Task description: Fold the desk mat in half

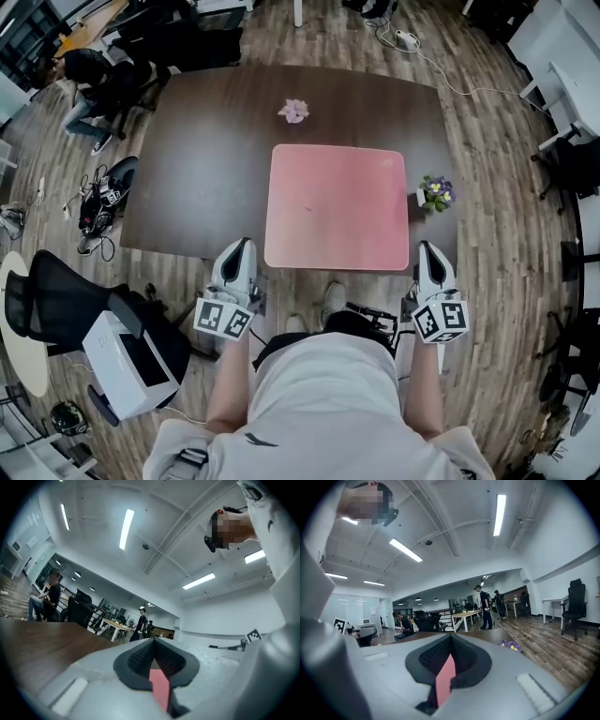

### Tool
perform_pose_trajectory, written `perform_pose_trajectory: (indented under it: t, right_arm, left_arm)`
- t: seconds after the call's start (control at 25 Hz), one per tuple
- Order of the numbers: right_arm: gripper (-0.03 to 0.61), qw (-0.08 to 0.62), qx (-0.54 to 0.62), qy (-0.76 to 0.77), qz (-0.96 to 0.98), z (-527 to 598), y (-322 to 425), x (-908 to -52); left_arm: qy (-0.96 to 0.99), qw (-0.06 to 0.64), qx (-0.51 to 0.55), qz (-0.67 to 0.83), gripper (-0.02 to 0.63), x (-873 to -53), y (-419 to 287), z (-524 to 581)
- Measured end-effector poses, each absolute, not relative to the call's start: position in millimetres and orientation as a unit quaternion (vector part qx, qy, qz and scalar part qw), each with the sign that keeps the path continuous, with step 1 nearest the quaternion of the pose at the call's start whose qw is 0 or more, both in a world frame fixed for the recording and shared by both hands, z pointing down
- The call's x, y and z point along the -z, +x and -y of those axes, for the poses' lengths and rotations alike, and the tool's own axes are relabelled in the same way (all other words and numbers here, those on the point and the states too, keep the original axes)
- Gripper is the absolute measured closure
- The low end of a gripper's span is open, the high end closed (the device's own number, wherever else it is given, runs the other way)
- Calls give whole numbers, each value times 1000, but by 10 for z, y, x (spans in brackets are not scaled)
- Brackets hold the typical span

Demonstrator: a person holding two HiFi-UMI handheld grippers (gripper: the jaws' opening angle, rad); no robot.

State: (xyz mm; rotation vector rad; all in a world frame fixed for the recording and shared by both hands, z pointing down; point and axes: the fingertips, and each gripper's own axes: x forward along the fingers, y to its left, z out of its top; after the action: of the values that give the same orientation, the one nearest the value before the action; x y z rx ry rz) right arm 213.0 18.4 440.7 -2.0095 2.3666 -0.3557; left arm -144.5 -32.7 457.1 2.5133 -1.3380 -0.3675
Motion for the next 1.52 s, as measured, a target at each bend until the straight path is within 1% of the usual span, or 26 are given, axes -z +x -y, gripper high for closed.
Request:
perform_pose_trajectory:
  t: [0.16,0.32,0.48,0.76,1.08,1.52]
  right_arm:
    - [578,22,117,-642,-758,49,2384,-4388]
    - [578,22,118,-637,-762,223,2571,-4418]
    - [578,20,121,-626,-770,379,2712,-4450]
    - [578,11,118,-626,-771,527,2796,-4532]
    - [578,-6,106,-635,-765,666,2814,-4599]
    - [578,-11,109,-649,-753,711,2754,-4688]
  left_arm:
    - [851,132,138,489,611,-4516,-1352,595]
    - [832,142,158,513,611,-4487,-1351,806]
    - [824,137,151,528,611,-4503,-1267,899]
    - [820,131,108,547,611,-4689,-1135,883]
    - [822,134,105,543,611,-4799,-1174,1136]
    - [822,151,111,537,611,-4957,-1330,1309]
